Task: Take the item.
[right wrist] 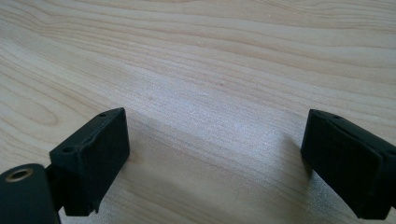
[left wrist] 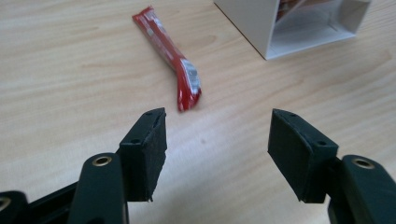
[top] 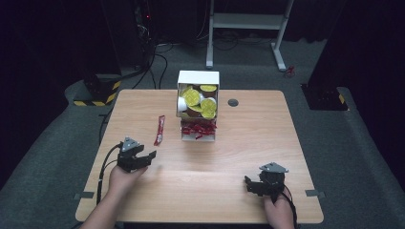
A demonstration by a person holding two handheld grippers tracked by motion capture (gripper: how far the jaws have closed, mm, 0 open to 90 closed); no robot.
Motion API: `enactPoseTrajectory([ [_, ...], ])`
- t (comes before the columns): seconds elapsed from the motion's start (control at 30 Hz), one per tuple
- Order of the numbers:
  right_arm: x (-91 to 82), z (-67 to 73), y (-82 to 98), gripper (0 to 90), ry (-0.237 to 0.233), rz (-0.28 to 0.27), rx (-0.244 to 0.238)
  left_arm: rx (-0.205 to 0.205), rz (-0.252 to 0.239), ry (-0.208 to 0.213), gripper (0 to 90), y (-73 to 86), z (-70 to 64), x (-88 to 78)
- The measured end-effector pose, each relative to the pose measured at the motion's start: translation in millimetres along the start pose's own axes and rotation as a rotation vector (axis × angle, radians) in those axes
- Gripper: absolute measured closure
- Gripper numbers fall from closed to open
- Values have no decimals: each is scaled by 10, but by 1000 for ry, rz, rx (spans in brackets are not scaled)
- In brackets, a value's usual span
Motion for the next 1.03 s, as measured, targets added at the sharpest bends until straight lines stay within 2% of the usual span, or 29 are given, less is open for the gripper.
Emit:
enactPoseTrajectory([
  [0.33,0,0,0,78,0,0,0,60,81,-3,359,455,-17,-292],
  [0.5,0,2,1,78,0,1,2,55,105,-3,330,669,0,-333],
  [0.7,-1,0,2,78,1,-2,-4,89,107,-24,235,696,-13,-321],
  [0.73,-1,-1,2,78,1,-2,-4,83,108,-27,217,696,-19,-315],
  [1.03,-1,-2,1,78,1,-3,-6,93,109,-18,177,699,-25,-306],
])
Point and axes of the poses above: each handheld gripper's, and its own axes: x roughly forward along the jaws, y roughly out of its underside, z roughly to its left, the point moved 7 cm from there along x, roughly forward along the jaws, and after that the axes turned 1 degree about -x, right-handed, at the moved point
